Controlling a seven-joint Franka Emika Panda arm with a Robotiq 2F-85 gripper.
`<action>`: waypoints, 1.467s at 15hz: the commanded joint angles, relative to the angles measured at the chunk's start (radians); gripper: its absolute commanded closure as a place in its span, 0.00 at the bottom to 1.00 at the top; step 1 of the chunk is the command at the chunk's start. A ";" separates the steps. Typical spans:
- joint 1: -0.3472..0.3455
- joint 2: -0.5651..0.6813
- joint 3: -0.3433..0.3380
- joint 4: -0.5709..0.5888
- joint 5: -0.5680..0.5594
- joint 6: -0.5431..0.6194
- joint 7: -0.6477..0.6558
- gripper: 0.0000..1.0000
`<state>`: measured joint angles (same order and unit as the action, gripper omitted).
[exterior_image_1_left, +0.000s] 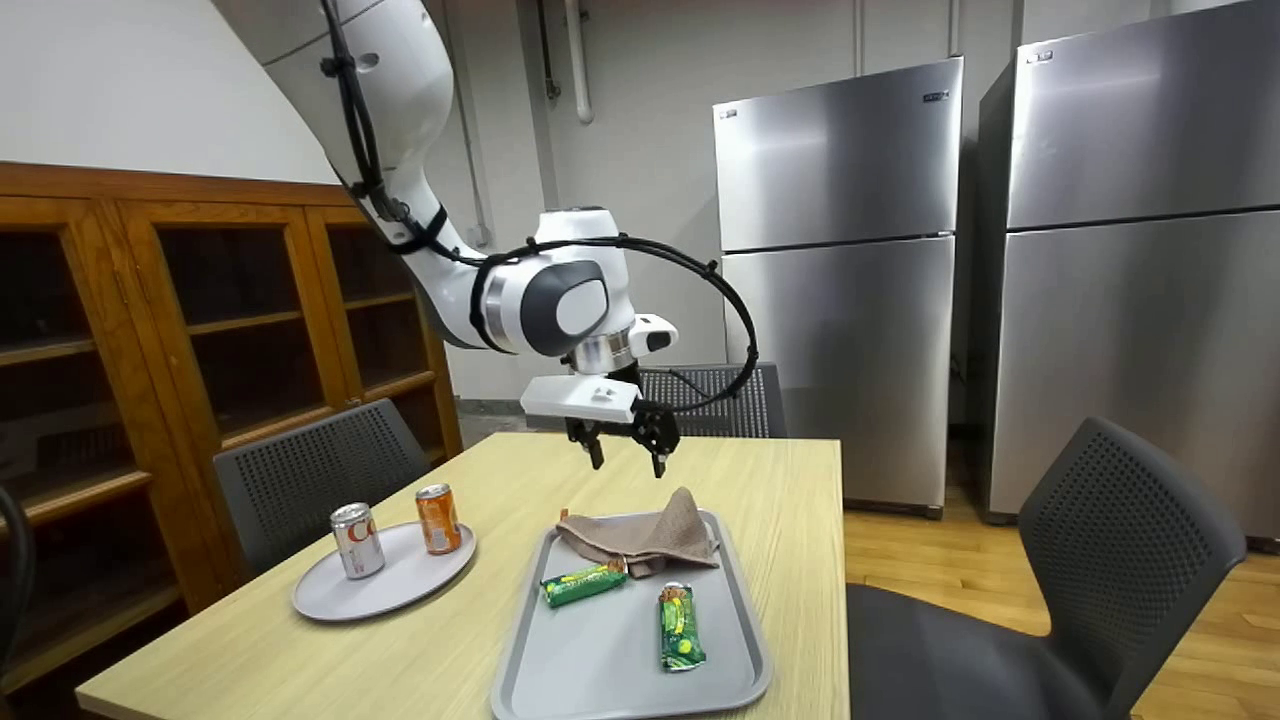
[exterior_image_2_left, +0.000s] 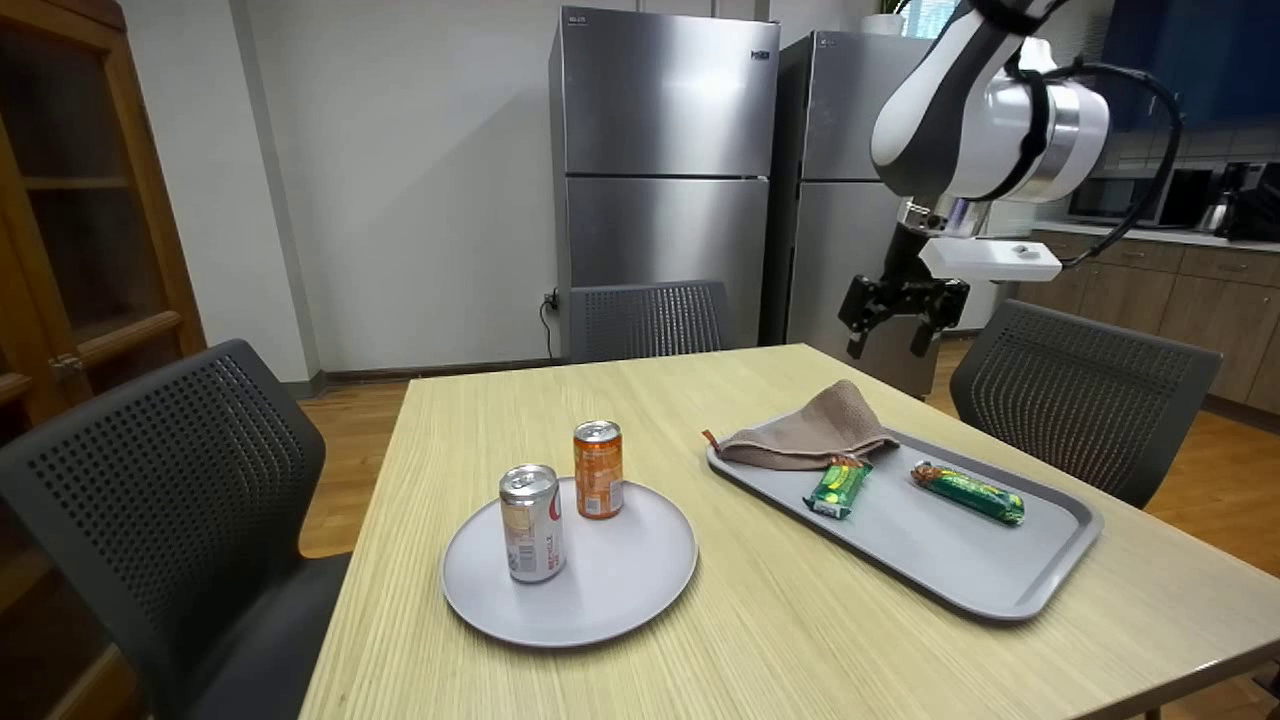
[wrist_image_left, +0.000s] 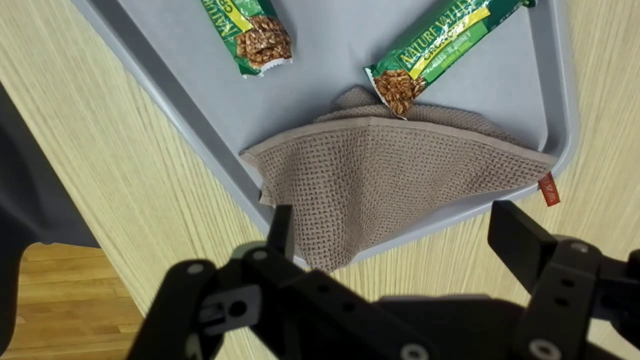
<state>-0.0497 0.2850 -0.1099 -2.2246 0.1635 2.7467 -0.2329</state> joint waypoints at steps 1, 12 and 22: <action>-0.041 0.080 0.042 0.080 -0.008 0.002 0.035 0.00; -0.071 0.264 0.067 0.253 -0.024 -0.005 0.050 0.00; -0.069 0.405 0.062 0.392 -0.046 -0.022 0.070 0.00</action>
<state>-0.0953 0.6417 -0.0655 -1.9013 0.1529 2.7459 -0.2056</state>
